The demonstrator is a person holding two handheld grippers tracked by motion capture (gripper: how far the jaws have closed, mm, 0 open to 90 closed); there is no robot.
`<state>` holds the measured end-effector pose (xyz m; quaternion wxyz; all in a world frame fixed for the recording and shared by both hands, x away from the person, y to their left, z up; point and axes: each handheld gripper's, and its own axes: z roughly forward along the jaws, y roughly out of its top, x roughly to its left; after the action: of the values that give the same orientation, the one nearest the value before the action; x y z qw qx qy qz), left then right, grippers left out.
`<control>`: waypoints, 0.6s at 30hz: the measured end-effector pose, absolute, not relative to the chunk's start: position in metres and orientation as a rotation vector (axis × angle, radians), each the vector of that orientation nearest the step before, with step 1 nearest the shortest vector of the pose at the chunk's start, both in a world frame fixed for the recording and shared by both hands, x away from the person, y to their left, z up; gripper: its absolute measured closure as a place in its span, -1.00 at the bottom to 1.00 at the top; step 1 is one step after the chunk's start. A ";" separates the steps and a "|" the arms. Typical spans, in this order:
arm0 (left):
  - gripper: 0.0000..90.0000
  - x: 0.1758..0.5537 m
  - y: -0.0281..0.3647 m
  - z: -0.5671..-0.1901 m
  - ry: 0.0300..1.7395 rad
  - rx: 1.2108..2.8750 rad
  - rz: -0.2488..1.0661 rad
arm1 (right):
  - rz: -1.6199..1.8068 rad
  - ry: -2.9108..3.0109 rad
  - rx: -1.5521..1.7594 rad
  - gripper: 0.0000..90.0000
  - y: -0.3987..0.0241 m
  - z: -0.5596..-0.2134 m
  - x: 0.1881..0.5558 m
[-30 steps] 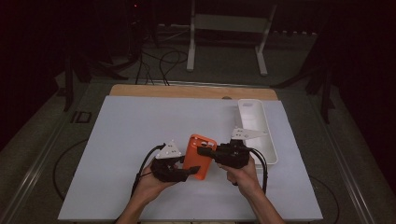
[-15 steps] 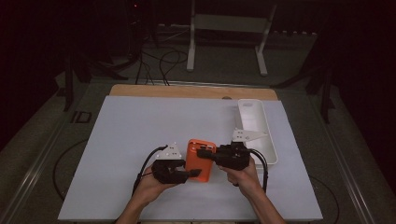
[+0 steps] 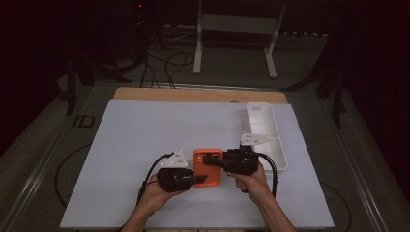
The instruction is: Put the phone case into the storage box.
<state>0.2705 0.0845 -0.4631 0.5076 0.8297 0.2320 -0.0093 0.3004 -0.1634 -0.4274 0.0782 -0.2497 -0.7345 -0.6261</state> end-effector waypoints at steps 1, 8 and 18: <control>0.78 0.270 0.085 -0.463 0.562 1.990 -0.026 | -1.875 -2.201 -0.757 0.63 -0.164 -0.427 0.301; 0.79 0.270 0.087 -0.463 0.588 1.985 0.011 | -1.853 -2.273 -0.818 0.43 -0.163 -0.427 0.299; 0.79 0.270 0.090 -0.461 0.633 1.974 0.082 | -1.830 -2.387 -0.907 0.00 -0.162 -0.426 0.294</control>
<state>0.2696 0.0899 -0.4614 0.5087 0.8191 0.2629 0.0339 0.2944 -0.1616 -0.4261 0.0000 -0.2886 -0.7598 -0.5826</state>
